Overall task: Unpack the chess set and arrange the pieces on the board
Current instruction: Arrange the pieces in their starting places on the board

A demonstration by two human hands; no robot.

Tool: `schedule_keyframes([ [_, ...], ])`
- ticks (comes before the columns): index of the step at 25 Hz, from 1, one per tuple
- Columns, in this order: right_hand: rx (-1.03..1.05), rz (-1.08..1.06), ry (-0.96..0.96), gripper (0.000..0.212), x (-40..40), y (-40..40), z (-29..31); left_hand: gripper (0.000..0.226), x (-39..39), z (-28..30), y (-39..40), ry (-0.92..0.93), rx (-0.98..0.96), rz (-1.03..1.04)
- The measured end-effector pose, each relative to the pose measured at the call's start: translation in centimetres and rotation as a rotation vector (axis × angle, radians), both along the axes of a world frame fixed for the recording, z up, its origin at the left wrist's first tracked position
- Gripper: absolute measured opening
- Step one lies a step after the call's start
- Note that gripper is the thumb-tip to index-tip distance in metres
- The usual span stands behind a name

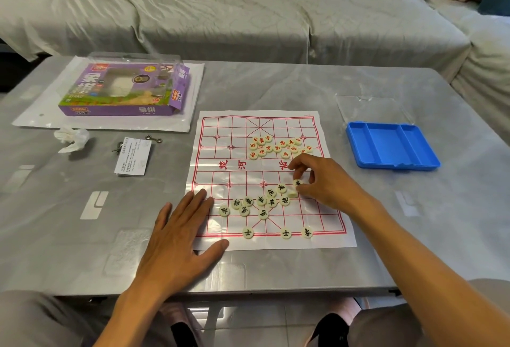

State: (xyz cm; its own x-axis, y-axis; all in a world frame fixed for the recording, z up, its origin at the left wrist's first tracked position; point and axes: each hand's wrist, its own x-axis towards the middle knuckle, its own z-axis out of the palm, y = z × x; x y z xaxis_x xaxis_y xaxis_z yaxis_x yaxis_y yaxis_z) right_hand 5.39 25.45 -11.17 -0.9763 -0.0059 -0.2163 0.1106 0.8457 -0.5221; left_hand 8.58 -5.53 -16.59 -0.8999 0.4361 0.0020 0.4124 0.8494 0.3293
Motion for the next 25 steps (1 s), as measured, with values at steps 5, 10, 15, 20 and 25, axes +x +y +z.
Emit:
schedule_keyframes([
  [5,-0.005,-0.021,0.018,0.042,0.4,0.0,0.2,0.087,-0.1,0.0,0.0,0.002,0.0,-0.007],
  [10,0.074,0.086,0.004,0.024,1.2,-0.4,1.3,0.088,0.0,-0.2,0.0,-0.005,-0.001,-0.005],
  [15,0.115,0.152,-0.014,0.021,2.5,-0.7,0.8,0.088,0.0,-0.2,0.0,-0.01,-0.002,0.001],
  [20,0.094,0.117,-0.01,0.017,4.1,-0.1,0.6,0.09,-0.1,-0.1,0.0,-0.003,-0.004,0.0],
  [25,0.172,0.062,-0.009,0.035,3.7,-0.9,-0.2,0.092,0.0,-0.1,0.1,0.0,0.014,0.0],
])
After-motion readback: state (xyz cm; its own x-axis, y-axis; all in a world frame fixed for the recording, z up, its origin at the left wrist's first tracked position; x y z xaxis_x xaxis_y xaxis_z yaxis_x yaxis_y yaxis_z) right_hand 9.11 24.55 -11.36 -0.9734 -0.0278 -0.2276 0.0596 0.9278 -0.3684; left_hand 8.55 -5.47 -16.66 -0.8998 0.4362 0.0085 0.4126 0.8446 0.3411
